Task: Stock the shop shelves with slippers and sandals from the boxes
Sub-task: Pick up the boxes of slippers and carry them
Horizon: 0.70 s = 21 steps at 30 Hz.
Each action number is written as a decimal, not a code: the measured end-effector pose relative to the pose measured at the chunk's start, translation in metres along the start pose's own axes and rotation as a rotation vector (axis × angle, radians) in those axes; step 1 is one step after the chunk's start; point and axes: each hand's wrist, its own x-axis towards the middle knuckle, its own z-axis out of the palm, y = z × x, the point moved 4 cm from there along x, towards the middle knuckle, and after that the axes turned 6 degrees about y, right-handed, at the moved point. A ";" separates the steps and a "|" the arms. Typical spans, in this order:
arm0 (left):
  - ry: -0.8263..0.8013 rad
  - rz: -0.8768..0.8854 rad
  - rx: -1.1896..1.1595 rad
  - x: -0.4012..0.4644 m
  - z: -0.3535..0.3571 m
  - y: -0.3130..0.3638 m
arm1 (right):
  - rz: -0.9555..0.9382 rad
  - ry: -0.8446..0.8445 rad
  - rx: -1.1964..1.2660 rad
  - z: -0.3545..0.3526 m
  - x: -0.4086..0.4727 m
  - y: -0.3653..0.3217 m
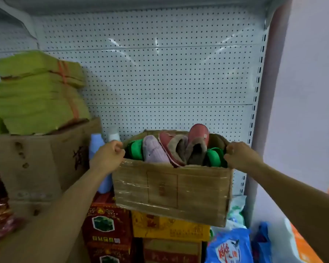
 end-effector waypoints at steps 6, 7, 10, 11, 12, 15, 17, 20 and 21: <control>-0.039 -0.107 0.063 0.072 0.042 -0.037 | 0.344 -0.040 0.167 0.031 0.045 0.023; -0.057 -0.142 0.062 0.084 0.051 -0.045 | 0.396 -0.048 0.198 0.037 0.053 0.027; -0.149 -0.242 0.067 0.114 0.076 -0.062 | 0.528 -0.063 0.279 0.052 0.073 0.035; -0.187 -0.267 0.064 0.122 0.085 -0.068 | 0.561 -0.058 0.295 0.057 0.078 0.037; -0.219 -0.286 0.058 0.129 0.093 -0.072 | 0.590 -0.053 0.313 0.061 0.084 0.039; -0.303 -0.315 0.097 0.145 0.113 -0.086 | 0.645 -0.096 0.320 0.081 0.099 0.048; -0.345 -0.294 0.157 0.148 0.120 -0.090 | 0.654 -0.110 0.281 0.094 0.104 0.053; -0.317 -0.268 0.154 0.148 0.122 -0.089 | 0.616 -0.041 0.228 0.098 0.104 0.053; -0.300 -0.270 0.141 0.146 0.121 -0.089 | 0.603 -0.018 0.231 0.096 0.103 0.052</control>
